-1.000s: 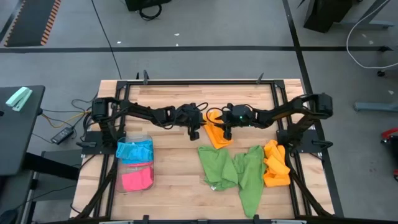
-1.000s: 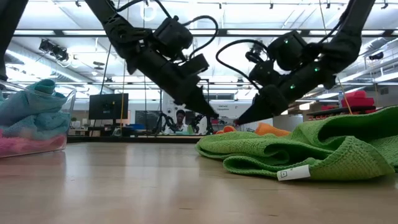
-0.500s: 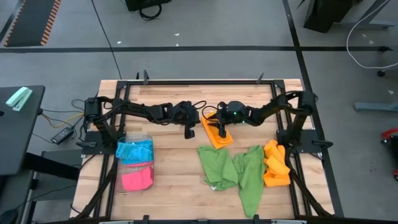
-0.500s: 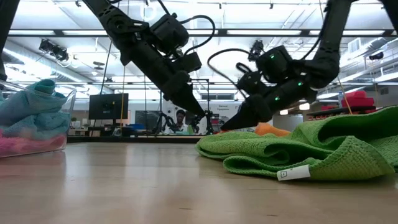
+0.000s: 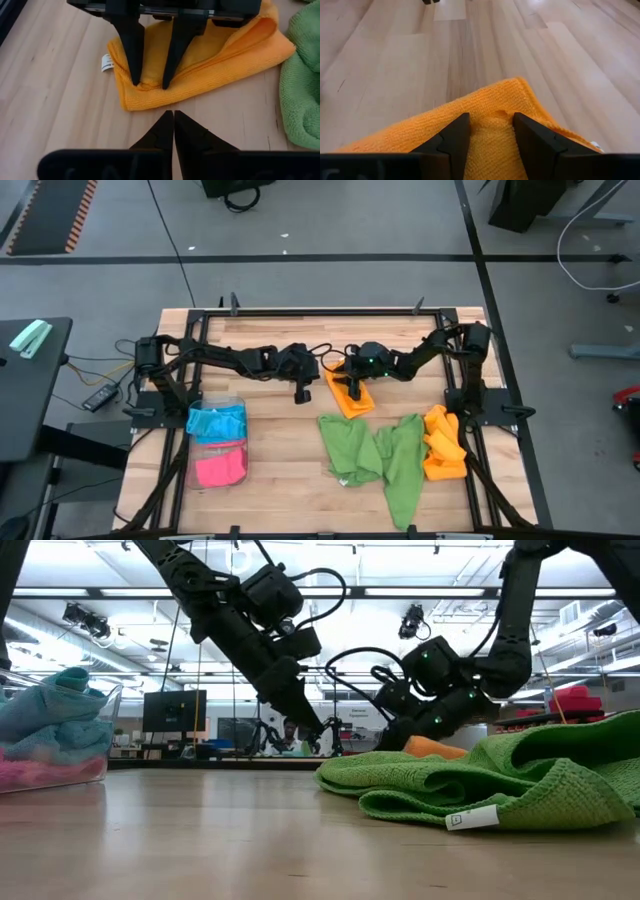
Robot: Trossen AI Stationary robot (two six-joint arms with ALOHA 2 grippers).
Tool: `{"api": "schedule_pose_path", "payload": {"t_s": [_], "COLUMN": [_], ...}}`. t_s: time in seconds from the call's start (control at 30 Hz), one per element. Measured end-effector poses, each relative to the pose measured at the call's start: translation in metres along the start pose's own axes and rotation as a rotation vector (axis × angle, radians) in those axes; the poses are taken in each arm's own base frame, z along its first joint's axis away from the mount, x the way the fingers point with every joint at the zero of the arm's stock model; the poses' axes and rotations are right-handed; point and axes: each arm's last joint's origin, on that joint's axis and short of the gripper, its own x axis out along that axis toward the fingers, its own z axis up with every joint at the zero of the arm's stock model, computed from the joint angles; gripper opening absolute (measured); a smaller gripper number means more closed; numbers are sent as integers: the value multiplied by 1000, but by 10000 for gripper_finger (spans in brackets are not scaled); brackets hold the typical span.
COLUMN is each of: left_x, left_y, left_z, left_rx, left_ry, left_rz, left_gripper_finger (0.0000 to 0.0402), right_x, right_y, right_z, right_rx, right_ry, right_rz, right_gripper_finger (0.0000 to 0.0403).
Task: Fold microfiber towels
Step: Fold the left yellow microfiber cloth
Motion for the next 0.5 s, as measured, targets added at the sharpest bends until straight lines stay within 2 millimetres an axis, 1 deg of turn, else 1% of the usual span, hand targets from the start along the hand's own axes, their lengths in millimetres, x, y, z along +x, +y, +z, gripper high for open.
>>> {"api": "schedule_pose_path", "payload": {"t_s": [0.17,0.23,0.33,0.5], "left_x": [0,0,0,0], "left_y": [0,0,0,-1], "left_z": [0,0,0,0], "left_rx": [-4,-4,-7,-10], "left_ry": [2,2,2,3], "left_rz": [0,0,-1,-2], "left_gripper_finger": [17,20,25,29], "right_x": [-5,-10,-20,-39], "right_y": [1,2,2,11], "right_z": [5,12,28,43], "right_rx": [5,5,1,0], "right_ry": [3,-15,-66,-26], "right_rz": [0,-2,-8,31], "right_gripper_finger": [162,162,162,162]}}
